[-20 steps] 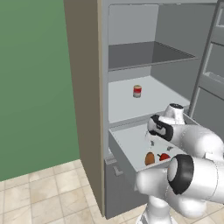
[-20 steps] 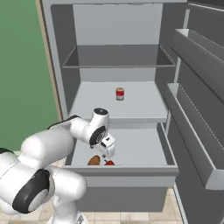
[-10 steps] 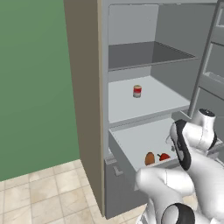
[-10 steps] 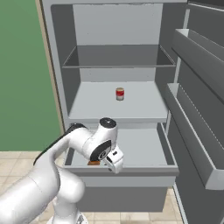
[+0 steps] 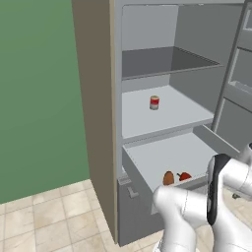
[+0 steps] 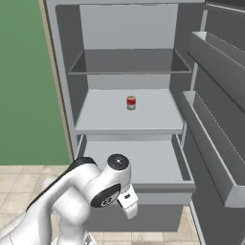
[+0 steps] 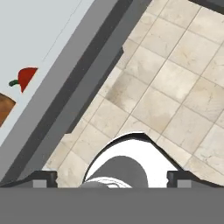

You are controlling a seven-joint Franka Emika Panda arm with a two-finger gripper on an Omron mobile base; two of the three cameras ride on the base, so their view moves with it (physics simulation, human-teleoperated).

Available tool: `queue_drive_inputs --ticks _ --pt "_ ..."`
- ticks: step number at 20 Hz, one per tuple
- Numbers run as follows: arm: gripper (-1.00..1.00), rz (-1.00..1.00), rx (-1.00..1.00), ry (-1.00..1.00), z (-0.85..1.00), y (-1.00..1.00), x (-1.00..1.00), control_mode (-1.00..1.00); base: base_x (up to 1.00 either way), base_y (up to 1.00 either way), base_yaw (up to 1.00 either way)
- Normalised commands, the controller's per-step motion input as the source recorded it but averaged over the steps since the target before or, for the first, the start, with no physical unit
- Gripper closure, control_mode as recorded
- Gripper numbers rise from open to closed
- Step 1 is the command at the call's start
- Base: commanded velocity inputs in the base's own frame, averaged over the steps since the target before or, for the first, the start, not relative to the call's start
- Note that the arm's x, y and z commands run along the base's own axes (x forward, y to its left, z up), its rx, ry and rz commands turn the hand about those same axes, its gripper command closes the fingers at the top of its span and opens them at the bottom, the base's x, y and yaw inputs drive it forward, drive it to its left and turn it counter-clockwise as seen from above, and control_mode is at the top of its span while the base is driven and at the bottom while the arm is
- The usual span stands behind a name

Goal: Place the bell pepper and potato inside the fridge drawer. Close the drawer after placing the vegetables.

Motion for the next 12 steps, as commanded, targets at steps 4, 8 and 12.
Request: queue_drive_inputs --ticks 4,8,12 --pt "-1.0 -0.09 0.0 0.04 -0.33 -0.53 0.02 -1.0 0.0 0.0 0.0" --pt "-1.0 -0.05 0.01 0.04 -0.41 -0.52 0.17 -1.0 0.0 0.0 0.0" --pt "-1.0 -0.02 0.0 0.01 -0.39 -0.44 0.33 -1.0 0.0 0.0 0.0"
